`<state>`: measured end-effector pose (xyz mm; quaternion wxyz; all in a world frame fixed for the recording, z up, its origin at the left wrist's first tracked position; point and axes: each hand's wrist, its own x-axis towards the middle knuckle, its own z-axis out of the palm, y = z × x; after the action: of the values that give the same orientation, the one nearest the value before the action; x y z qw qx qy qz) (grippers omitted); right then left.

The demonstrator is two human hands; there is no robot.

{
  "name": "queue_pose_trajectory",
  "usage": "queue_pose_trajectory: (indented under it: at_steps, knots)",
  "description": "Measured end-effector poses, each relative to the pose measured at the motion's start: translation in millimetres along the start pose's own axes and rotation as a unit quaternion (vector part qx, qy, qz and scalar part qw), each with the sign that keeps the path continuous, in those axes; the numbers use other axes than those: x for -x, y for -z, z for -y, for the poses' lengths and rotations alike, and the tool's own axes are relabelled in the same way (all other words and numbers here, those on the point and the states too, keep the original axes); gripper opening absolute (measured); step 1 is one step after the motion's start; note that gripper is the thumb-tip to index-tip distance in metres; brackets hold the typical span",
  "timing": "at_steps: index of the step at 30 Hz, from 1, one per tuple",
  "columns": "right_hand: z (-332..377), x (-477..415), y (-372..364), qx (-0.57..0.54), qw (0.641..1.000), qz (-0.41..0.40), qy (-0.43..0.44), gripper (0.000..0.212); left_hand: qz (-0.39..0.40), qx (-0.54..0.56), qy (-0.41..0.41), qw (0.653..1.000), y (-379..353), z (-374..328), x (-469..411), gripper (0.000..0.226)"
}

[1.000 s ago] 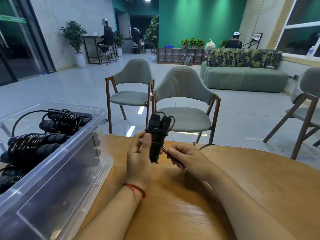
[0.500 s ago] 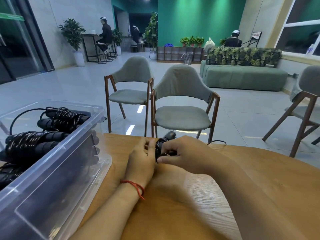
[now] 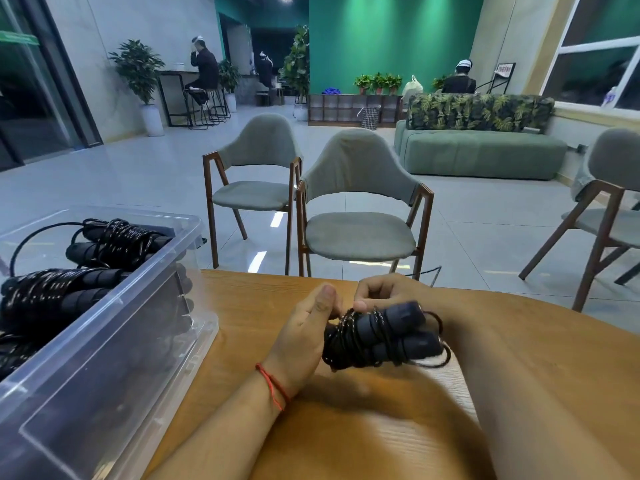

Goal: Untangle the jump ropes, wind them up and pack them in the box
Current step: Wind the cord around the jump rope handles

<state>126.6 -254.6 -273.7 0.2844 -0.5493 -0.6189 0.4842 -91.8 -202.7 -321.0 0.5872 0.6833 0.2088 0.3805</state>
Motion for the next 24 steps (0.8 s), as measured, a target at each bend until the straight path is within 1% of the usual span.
queue_pose_trajectory:
  at_steps: [1, 2, 3, 4, 5, 6, 8, 10, 11, 14, 17, 19, 21, 24]
  knots:
    - [-21, -8, 2, -0.032, 0.999, -0.03, -0.008, 0.066, -0.001, 0.027, 0.005, 1.0, 2, 1, -1, 0.05]
    - [-37, -15, 1, -0.034, 0.996, -0.08, -0.01, 0.075, -0.006, 0.054, 0.01, 0.998, 3, 1, -1, 0.052]
    - [-45, -16, -6, -0.01, 0.995, -0.1, 0.007, 0.062, -0.017, 0.08, 0.018, 0.997, 5, 1, -2, 0.054]
    - [-40, -14, -14, 0.051, 0.993, -0.103, 0.024, 0.033, -0.032, 0.103, 0.025, 0.994, 6, 0, -3, 0.057]
    - [-33, -16, -21, 0.088, 0.988, -0.122, 0.029, 0.004, -0.05, 0.127, 0.031, 0.99, 7, 0, -4, 0.062]
    - [-27, -19, -26, 0.112, 0.982, -0.147, 0.026, 0.012, -0.071, 0.15, 0.035, 0.986, 8, -1, -6, 0.067]
    - [-10, -25, -38, 0.092, 0.984, -0.152, 0.025, 0.024, -0.126, 0.179, 0.038, 0.975, 11, 1, -9, 0.069]
    - [-3, -27, -40, 0.116, 0.983, -0.143, 0.02, 0.033, -0.193, 0.181, 0.043, 0.963, 15, 3, -12, 0.061]
    - [-3, -26, -40, 0.15, 0.978, -0.144, 0.014, 0.033, -0.228, 0.174, 0.049, 0.957, 19, 4, -14, 0.056]
    - [0, -23, -33, 0.205, 0.963, -0.176, 0.01, 0.033, -0.318, 0.116, 0.062, 0.939, 28, 8, -18, 0.043]
    - [10, -22, -30, 0.224, 0.954, -0.199, 0.017, 0.033, -0.351, -0.01, 0.028, 0.936, 30, 11, -18, 0.039]
    - [21, -18, -32, 0.255, 0.943, -0.212, 0.035, 0.031, -0.347, -0.096, 0.001, 0.933, 31, 13, -15, 0.035]
    - [31, -14, -33, 0.287, 0.927, -0.235, 0.061, 0.031, -0.315, -0.172, -0.019, 0.933, 33, 17, -14, 0.029]
    - [42, -11, -35, 0.319, 0.907, -0.26, 0.082, 0.026, -0.245, -0.22, -0.05, 0.943, 34, 20, -13, 0.026]
